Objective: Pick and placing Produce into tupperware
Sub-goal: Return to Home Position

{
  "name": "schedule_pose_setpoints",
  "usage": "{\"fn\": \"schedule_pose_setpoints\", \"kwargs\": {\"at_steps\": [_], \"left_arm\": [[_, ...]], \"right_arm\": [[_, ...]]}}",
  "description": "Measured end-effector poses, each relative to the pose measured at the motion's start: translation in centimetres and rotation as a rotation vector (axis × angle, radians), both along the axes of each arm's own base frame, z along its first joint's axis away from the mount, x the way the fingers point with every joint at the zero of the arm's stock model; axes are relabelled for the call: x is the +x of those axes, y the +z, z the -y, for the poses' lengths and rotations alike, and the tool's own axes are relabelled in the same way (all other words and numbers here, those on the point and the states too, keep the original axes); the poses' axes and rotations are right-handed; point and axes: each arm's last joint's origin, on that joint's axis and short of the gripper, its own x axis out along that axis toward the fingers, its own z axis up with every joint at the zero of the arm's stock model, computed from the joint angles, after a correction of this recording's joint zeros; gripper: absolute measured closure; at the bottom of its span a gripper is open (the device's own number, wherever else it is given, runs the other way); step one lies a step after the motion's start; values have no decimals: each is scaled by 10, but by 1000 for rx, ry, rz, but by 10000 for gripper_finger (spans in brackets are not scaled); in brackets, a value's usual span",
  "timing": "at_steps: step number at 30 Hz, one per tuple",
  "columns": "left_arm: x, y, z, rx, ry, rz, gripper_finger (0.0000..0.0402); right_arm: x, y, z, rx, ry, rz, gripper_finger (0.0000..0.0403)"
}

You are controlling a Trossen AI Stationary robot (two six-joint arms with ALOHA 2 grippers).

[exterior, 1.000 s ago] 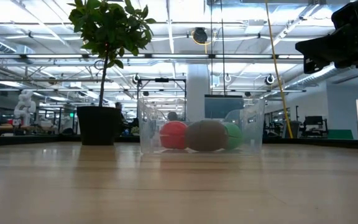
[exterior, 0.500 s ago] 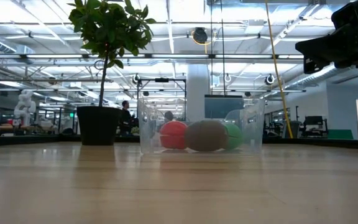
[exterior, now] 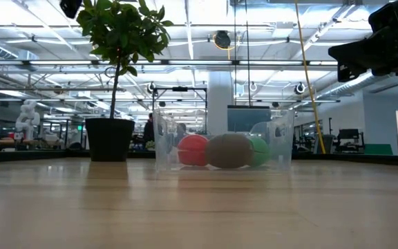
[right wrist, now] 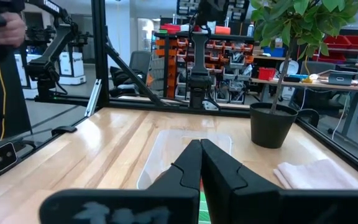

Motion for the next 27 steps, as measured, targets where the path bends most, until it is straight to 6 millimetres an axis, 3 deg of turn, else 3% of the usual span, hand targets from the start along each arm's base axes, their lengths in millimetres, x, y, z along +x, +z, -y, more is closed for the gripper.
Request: {"fn": "schedule_pose_setpoints", "kwargs": {"at_steps": [8, 19, 23, 27], "left_arm": [[10, -20, 6, 79, -107, 93, 400], [-40, -12, 1, 112, 58, 195, 400], [-51, -19, 1, 58, 77, 211, 400], [-49, -40, 1, 35, 88, 185, 401]], "right_arm": [[0, 0, 0, 2, 0, 0, 403], [0, 2, 0, 6, 6, 15, 403], [0, 2, 0, 26, 8, 17, 403], [0, 4, 0, 34, 9, 36, 403]]}}
